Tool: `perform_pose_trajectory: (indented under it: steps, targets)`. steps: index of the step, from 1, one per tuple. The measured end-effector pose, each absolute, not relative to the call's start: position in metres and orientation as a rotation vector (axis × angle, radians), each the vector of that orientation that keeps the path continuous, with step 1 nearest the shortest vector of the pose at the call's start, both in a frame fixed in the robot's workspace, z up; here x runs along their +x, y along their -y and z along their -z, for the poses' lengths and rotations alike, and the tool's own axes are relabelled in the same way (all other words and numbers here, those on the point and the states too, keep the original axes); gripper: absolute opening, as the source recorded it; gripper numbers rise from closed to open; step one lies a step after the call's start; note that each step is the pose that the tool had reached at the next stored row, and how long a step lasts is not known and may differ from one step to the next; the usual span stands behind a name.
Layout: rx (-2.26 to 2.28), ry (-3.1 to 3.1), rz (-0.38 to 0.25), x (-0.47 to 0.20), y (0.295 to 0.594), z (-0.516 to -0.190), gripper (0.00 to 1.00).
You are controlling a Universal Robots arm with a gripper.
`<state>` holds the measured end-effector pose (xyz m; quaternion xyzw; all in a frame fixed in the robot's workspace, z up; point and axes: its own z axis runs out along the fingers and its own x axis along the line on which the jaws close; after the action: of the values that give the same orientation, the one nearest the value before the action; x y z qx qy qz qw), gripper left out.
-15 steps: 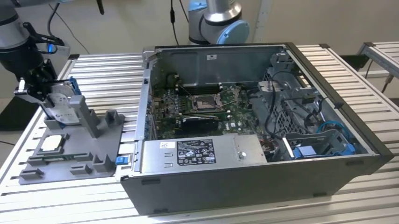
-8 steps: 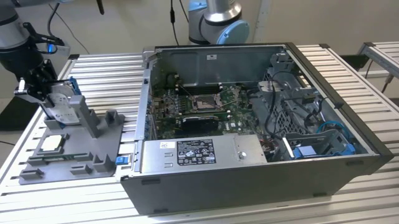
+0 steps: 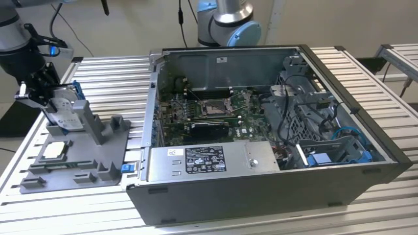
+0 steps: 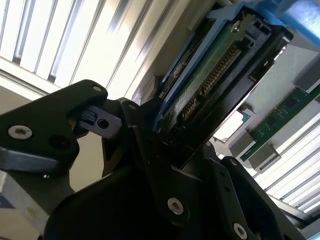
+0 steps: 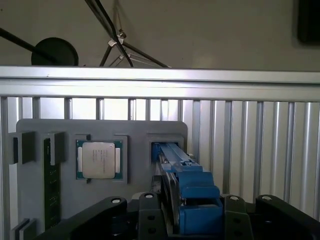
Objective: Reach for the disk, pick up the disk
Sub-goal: 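Pick up the disk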
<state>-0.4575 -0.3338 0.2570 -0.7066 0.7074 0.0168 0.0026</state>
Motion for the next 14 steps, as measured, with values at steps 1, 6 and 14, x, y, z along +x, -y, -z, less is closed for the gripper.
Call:
perform_pose_trajectory:
  steps: [1, 6, 14]
  targets:
    - [-2.216, -2.219, -0.053, -0.4575, 0.3338, -0.2570, 0.00]
    - [-2.216, -2.219, -0.053, -0.4575, 0.3338, -0.2569, 0.00]
    - [-2.209, -2.212, -0.065, -0.4575, 0.3337, -0.2577, 0.00]
